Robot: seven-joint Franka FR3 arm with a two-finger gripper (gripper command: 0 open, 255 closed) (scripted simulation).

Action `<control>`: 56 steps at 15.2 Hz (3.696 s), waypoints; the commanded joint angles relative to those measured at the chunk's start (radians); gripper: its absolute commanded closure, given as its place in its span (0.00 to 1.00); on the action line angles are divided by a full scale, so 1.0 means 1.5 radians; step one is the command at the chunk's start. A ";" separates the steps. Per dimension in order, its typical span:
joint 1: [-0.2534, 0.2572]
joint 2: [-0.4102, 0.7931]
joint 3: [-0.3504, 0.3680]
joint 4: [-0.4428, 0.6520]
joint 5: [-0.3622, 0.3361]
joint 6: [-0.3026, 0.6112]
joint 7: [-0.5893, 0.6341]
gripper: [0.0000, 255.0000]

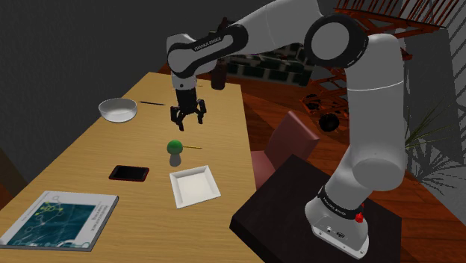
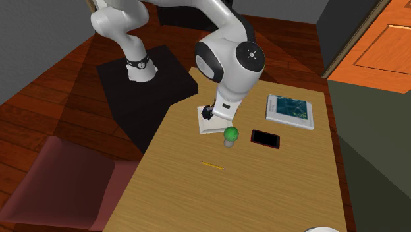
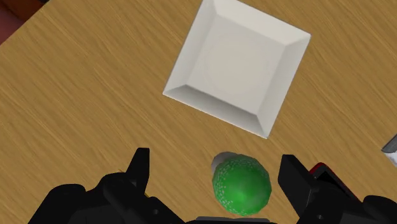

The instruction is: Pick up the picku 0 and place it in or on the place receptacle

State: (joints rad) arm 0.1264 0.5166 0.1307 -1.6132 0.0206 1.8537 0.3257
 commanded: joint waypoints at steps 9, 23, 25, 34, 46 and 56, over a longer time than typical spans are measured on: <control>0.035 0.288 0.002 0.340 -0.003 -0.083 0.015 0.00; 0.035 0.287 0.002 0.280 -0.002 -0.024 0.014 0.00; 0.035 0.287 0.002 0.280 -0.002 -0.024 0.014 1.00; 0.035 0.282 0.003 0.279 -0.002 -0.028 0.015 1.00; 0.032 0.224 0.006 0.288 0.002 -0.095 0.020 1.00; 0.030 0.047 0.022 0.053 0.020 -0.035 0.037 1.00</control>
State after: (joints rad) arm 0.1715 0.6394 0.1582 -1.4590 0.0447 1.7789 0.3758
